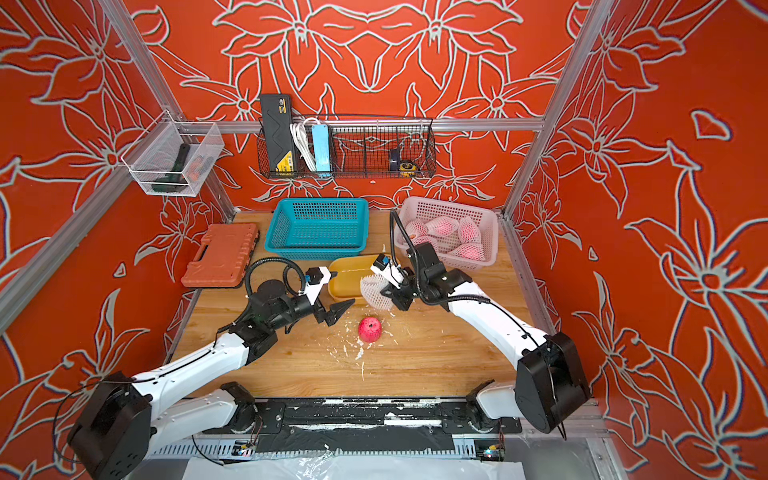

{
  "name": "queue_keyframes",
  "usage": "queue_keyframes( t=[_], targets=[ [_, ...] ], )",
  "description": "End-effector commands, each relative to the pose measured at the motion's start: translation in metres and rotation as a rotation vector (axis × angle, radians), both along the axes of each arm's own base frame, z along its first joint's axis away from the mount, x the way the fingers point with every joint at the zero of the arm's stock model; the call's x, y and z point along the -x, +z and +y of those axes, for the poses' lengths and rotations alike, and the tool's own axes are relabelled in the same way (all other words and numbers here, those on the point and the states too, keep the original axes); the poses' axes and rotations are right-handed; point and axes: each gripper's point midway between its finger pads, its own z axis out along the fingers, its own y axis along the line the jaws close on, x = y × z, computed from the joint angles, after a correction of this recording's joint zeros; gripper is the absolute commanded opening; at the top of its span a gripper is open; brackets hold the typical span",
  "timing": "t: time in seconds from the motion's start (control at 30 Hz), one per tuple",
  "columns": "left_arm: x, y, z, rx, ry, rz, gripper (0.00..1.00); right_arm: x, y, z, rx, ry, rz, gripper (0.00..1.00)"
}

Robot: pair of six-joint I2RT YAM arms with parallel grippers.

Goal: Remove foam nets from apples
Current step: Remove the foam net from the apple, then place the foam net into the storage box, then pick up the apple from the center of the board.

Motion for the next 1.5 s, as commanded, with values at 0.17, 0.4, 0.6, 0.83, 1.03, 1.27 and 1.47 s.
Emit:
queue_keyframes(
  t=[0.17,0.4,0.6,0.83,1.03,1.27,1.47],
  targets=[
    [-0.008,-0.041,0.032,-0.094,0.174,0.179,0.98,-0.077,-0.009,-0.035,0.371,-0.185,-0.181,0.11],
    [0.009,-0.053,0.041,-0.118,0.176,0.205,0.98,-0.094,-0.047,-0.015,0.492,-0.096,-0.207,0.18],
    [0.022,-0.069,0.038,-0.151,0.119,0.241,0.97,-0.089,-0.067,0.019,0.483,-0.017,-0.168,0.43],
    [0.03,-0.074,0.029,-0.145,0.047,0.259,0.98,-0.086,-0.053,0.036,0.406,0.002,-0.136,0.57],
    [0.042,-0.078,0.011,-0.145,-0.059,0.278,0.97,-0.079,-0.011,0.027,0.341,-0.053,-0.173,0.65],
    [0.06,-0.092,-0.022,-0.218,-0.198,0.294,0.97,-0.062,0.03,-0.02,0.269,-0.204,-0.18,0.86],
    [0.06,-0.104,-0.049,-0.259,-0.291,0.321,0.97,-0.042,0.029,-0.059,0.196,-0.311,-0.135,0.92]
  ],
)
